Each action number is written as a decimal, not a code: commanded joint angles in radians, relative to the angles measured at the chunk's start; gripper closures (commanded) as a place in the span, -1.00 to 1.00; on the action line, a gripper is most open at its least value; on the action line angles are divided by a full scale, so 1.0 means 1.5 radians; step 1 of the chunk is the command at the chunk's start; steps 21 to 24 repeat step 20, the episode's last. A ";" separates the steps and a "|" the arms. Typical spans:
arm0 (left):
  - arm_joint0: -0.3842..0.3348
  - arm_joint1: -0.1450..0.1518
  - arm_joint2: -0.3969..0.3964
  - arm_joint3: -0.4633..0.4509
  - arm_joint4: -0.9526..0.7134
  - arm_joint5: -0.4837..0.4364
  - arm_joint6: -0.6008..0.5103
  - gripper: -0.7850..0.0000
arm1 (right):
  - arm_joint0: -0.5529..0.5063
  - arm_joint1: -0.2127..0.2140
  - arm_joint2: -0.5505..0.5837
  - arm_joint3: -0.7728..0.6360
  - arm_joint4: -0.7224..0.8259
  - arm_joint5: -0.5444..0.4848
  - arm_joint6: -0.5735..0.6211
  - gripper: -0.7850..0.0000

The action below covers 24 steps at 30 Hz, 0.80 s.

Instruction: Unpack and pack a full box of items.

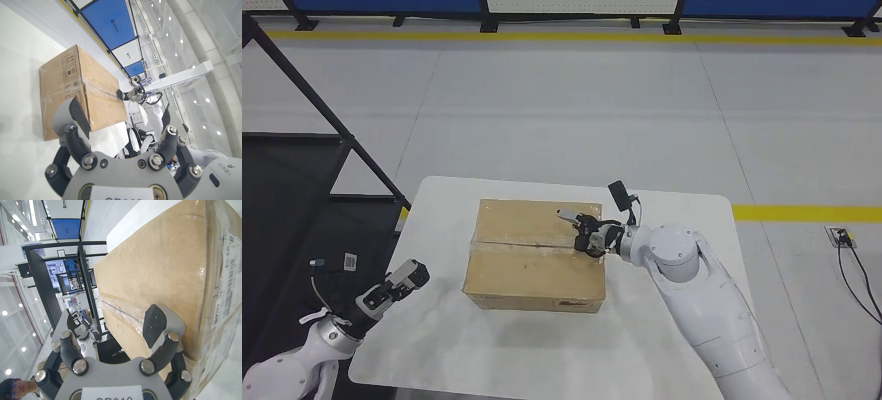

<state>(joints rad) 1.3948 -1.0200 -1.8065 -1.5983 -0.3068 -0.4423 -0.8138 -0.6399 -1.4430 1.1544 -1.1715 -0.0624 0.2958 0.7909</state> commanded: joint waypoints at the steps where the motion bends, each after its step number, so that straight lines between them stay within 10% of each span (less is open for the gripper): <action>1: -0.001 0.001 0.001 0.002 -0.001 0.000 -0.002 -1.00 | -0.007 0.003 0.006 -0.010 -0.004 0.005 0.001 -1.00; 24: -0.021 0.007 0.011 0.013 -0.001 -0.002 -0.016 -1.00 | -0.090 0.028 0.064 -0.139 -0.002 0.001 -0.021 -1.00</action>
